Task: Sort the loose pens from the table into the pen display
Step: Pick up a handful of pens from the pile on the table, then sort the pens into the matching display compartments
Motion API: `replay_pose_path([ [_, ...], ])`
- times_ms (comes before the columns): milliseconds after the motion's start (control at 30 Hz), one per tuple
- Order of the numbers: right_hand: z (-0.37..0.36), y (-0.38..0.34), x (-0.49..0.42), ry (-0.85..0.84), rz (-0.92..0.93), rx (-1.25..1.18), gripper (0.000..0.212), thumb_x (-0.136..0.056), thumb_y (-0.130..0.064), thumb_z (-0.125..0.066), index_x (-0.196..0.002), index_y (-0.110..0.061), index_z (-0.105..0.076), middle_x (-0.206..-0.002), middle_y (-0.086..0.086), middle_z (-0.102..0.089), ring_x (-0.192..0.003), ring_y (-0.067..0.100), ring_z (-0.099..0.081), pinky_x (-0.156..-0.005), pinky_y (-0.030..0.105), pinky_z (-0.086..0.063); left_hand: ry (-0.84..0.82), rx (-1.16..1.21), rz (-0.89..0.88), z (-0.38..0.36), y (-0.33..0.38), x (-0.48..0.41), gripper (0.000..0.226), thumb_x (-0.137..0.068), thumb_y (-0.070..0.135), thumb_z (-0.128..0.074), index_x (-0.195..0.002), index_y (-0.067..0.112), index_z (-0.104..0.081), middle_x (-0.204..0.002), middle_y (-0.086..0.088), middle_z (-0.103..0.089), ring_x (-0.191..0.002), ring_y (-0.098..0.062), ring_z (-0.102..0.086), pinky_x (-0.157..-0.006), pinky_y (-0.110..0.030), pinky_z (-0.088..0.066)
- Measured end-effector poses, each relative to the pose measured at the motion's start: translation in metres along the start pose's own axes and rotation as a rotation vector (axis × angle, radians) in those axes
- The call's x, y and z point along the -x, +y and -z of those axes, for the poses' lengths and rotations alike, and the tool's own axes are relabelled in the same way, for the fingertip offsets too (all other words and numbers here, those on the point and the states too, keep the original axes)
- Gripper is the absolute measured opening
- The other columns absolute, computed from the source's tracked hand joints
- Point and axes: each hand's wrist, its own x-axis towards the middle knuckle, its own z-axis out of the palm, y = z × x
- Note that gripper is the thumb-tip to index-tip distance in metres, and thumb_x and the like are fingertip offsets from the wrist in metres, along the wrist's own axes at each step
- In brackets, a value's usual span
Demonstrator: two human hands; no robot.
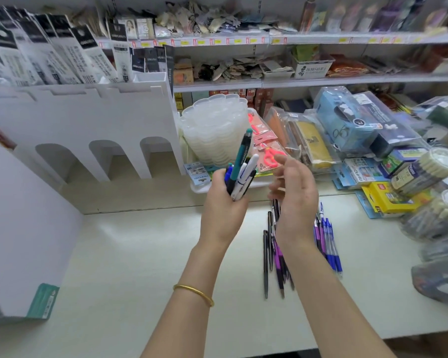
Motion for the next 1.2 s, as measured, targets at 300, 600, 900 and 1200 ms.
replay_pose_path([
  [300,-0.013,-0.014,0.0,-0.158,0.166,0.317,0.022,-0.089,-0.024,-0.066,-0.071,-0.011,-0.062,-0.071,-0.002,-0.054,-0.062,0.007,-0.045,-0.062,0.022,-0.037,-0.033,-0.215,0.05,0.015,-0.012,0.03,0.034,-0.082,0.007,-0.054,-0.11,0.024,-0.044,-0.098,0.0,-0.062,-0.084,-0.024,-0.058,-0.069,-0.039,-0.05],
  [600,0.021,-0.02,0.051,0.086,-0.229,-0.212,0.022,-0.099,-0.022,-0.048,-0.078,-0.015,-0.048,-0.063,0.0,-0.051,-0.052,0.011,-0.05,-0.049,0.024,-0.045,-0.127,0.235,0.317,0.052,-0.011,0.085,0.027,-0.083,0.005,-0.065,-0.096,0.018,-0.044,-0.077,-0.003,-0.05,-0.06,-0.017,-0.047,-0.056,-0.029,-0.044],
  [900,0.037,-0.018,0.165,-0.579,-0.456,0.088,0.006,-0.092,-0.015,-0.06,-0.094,-0.01,-0.063,-0.07,-0.003,-0.049,-0.047,0.008,-0.029,-0.037,0.017,-0.021,-0.788,1.083,0.513,0.111,-0.016,0.192,0.031,-0.07,0.005,-0.068,-0.096,0.009,-0.052,-0.069,-0.002,-0.05,-0.048,-0.007,-0.044,-0.048,-0.019,-0.04],
  [1200,0.004,-0.021,0.24,-0.874,-0.542,0.129,0.009,-0.091,-0.012,-0.058,-0.084,-0.013,-0.063,-0.061,0.003,-0.047,-0.047,0.008,-0.033,-0.042,0.018,-0.021,-0.916,1.301,0.554,0.178,-0.012,0.261,0.025,-0.084,0.001,-0.052,-0.109,0.001,-0.05,-0.081,-0.007,-0.052,-0.055,-0.009,-0.036,-0.056,-0.022,-0.042],
])
